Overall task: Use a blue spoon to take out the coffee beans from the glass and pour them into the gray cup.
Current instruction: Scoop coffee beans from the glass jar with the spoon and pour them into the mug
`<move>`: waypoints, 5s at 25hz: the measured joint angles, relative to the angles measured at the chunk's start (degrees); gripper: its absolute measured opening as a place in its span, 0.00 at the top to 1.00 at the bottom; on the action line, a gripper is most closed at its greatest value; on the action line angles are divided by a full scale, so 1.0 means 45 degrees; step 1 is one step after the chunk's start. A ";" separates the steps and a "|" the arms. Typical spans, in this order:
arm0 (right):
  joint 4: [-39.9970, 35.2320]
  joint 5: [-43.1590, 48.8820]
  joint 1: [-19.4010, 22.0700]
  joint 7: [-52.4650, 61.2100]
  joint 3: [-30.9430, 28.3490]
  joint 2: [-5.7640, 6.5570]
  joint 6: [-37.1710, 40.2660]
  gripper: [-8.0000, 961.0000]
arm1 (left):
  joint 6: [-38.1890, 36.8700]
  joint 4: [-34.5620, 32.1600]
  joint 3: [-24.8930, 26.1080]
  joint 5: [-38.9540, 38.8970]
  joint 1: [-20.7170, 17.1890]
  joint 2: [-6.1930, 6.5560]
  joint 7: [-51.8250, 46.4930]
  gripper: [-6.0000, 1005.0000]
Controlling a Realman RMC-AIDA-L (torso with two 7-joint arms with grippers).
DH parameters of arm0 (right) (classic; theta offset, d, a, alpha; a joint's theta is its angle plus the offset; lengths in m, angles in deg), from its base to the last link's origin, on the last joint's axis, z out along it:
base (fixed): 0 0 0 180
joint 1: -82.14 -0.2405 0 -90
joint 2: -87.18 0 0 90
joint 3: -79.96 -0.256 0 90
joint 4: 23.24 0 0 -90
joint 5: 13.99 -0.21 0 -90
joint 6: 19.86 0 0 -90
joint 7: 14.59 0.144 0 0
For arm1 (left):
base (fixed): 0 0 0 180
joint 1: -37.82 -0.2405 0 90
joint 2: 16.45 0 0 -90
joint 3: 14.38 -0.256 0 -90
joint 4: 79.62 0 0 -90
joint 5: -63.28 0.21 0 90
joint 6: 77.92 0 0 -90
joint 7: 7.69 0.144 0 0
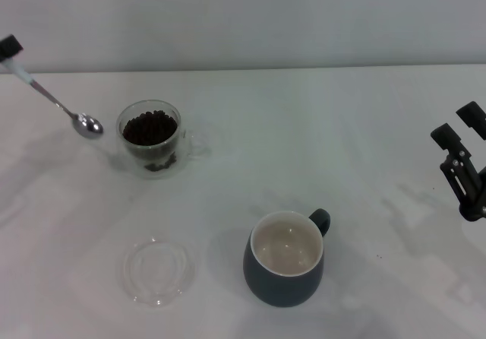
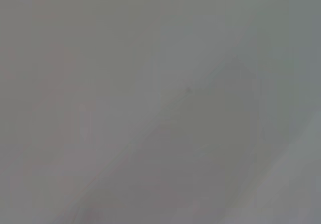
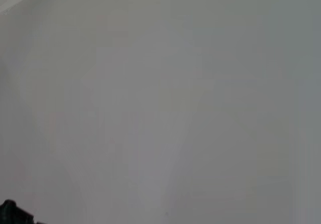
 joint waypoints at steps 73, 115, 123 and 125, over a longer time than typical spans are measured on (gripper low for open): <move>-0.0996 0.1038 0.0200 0.0836 0.2650 -0.0055 -0.1720 0.61 | 0.4959 -0.0360 -0.0007 0.6072 0.3716 -0.1286 -0.1236 0.86; -0.1413 0.0850 0.0106 0.0836 0.2485 -0.0055 -0.2707 0.61 | 0.3909 0.0118 0.1903 0.4995 0.1441 -0.1341 -0.4192 0.86; -0.1404 0.0856 0.0056 0.0836 0.2486 -0.0055 -0.3070 0.61 | 0.3718 0.0201 0.2023 0.4342 0.0916 -0.1312 -0.4919 0.86; -0.1413 0.0856 0.0038 0.0836 0.2486 -0.0055 -0.3219 0.61 | 0.3584 0.0229 0.2026 0.3932 0.0766 -0.1312 -0.4956 0.86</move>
